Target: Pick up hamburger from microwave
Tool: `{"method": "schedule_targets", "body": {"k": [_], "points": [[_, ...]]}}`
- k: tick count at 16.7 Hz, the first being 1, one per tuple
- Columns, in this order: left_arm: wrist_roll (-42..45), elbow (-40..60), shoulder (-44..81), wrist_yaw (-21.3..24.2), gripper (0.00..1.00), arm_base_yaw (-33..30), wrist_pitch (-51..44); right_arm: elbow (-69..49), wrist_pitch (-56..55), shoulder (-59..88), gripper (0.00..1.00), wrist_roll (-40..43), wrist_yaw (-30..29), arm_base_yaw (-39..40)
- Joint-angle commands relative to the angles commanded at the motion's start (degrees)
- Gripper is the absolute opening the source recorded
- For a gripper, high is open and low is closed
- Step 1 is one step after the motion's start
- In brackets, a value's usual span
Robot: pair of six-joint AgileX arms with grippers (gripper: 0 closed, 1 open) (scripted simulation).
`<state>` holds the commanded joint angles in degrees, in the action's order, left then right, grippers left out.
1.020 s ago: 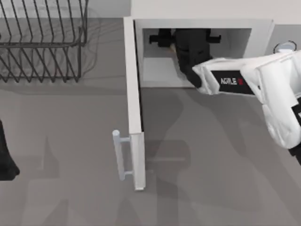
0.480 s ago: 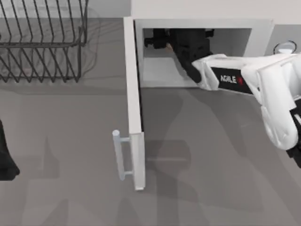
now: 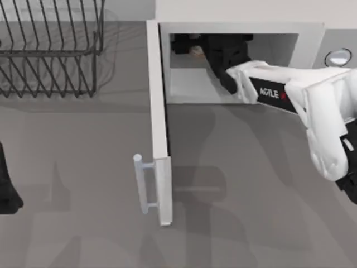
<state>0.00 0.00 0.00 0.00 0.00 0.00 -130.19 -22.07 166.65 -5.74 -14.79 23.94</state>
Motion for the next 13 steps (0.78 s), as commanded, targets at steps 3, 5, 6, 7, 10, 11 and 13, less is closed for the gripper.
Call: {"method": "schedule_targets", "body": {"k": [3, 5, 6, 7, 10, 11, 13], "points": [[0.0, 0.0, 0.0, 0.0, 1.0, 0.0, 0.0, 3.6, 0.2, -3.5, 0.0, -0.5, -1.0, 0.7], [0.0, 0.0, 0.0, 0.0, 1.0, 0.0, 0.0, 8.9, 0.5, -8.6, 0.0, -1.2, -2.5, 1.6], [0.0, 0.0, 0.0, 0.0, 1.0, 0.0, 0.0, 12.4, 0.7, -11.9, 0.0, -1.6, -3.4, 2.2], [0.0, 0.0, 0.0, 0.0, 1.0, 0.0, 0.0, 16.5, 0.9, -15.6, 0.0, -2.1, -4.4, 2.8], [0.0, 0.0, 0.0, 0.0, 1.0, 0.0, 0.0, 31.1, 1.6, -28.7, 0.0, -3.8, -7.8, 5.0], [0.0, 0.0, 0.0, 0.0, 1.0, 0.0, 0.0, 36.6, 1.9, -33.5, 0.0, -4.4, -9.1, 5.8], [0.0, 0.0, 0.0, 0.0, 1.0, 0.0, 0.0, 47.8, 2.4, -43.3, 0.0, -5.6, -11.6, 7.4]]}}
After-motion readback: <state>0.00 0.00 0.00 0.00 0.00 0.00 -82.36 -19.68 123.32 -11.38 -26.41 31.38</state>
